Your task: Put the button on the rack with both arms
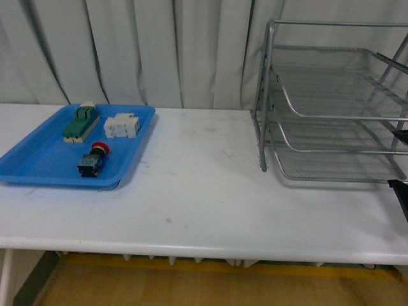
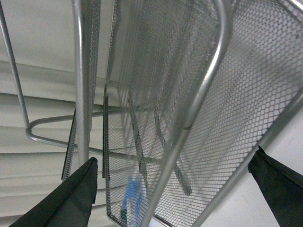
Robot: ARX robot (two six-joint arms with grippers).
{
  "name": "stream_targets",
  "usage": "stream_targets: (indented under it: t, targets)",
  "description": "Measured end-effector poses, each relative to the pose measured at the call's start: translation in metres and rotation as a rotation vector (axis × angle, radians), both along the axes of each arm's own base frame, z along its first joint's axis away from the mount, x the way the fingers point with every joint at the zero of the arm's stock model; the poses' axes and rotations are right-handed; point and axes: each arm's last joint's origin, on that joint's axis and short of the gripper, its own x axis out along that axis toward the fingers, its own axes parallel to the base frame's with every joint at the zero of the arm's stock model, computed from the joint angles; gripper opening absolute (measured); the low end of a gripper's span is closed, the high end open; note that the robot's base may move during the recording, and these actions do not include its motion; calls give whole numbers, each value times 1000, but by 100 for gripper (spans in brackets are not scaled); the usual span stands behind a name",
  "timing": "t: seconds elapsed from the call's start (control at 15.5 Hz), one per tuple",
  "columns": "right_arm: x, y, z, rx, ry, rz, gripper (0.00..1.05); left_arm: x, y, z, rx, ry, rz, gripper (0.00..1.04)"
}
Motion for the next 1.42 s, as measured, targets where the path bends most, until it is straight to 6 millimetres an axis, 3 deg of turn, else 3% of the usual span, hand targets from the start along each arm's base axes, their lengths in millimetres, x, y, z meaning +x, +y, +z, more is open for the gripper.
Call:
stream_targets:
  t: [0.9, 0.97, 1.42]
  targets:
    - [32, 12, -10, 37, 47, 18, 98, 0, 0, 0, 0, 0, 0, 98]
    - [34, 12, -10, 53, 49, 15, 95, 0, 0, 0, 0, 0, 0, 98]
    - [48, 13, -6, 69, 29, 12, 9, 0, 0, 0, 0, 0, 0, 98]
